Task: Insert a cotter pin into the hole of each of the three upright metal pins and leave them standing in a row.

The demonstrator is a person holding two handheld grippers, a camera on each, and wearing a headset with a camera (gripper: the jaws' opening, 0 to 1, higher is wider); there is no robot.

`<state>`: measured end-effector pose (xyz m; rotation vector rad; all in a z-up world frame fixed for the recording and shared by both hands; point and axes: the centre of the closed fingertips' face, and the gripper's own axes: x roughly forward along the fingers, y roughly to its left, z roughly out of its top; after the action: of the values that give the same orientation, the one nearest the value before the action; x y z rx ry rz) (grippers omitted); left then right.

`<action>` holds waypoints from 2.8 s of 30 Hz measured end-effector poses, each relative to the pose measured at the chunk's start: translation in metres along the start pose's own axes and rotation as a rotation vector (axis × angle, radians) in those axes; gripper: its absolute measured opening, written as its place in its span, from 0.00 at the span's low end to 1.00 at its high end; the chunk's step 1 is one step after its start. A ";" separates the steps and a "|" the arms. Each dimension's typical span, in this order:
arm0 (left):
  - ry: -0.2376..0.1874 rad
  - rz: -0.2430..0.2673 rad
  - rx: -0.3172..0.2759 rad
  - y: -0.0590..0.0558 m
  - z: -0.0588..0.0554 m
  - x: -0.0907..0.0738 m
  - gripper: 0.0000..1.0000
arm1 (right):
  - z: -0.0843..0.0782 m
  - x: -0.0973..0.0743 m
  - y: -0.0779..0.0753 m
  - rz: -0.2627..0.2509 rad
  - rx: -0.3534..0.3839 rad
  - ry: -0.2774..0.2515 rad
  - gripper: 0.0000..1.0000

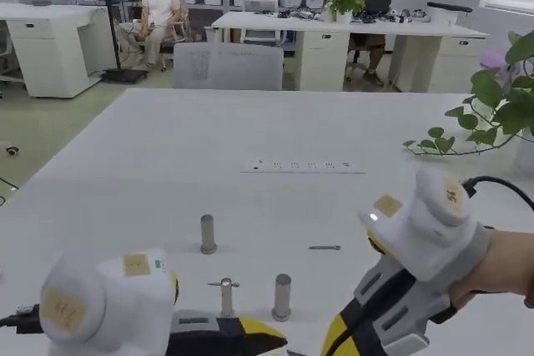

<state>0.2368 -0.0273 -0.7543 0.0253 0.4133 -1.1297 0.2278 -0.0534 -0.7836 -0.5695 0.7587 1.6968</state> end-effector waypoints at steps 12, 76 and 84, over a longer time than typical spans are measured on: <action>-0.003 0.176 0.023 0.036 -0.008 0.004 0.31 | -0.011 -0.012 -0.025 -0.101 -0.001 0.072 0.03; 0.008 0.501 -0.074 0.118 -0.035 0.069 0.22 | -0.048 -0.016 -0.125 -0.287 -0.077 0.373 0.03; 0.024 0.525 -0.073 0.123 -0.038 0.070 0.12 | -0.045 -0.013 -0.129 -0.278 -0.081 0.374 0.03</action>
<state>0.3589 -0.0260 -0.8353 0.0785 0.4365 -0.5972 0.3552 -0.0755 -0.8294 -1.0195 0.8316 1.3834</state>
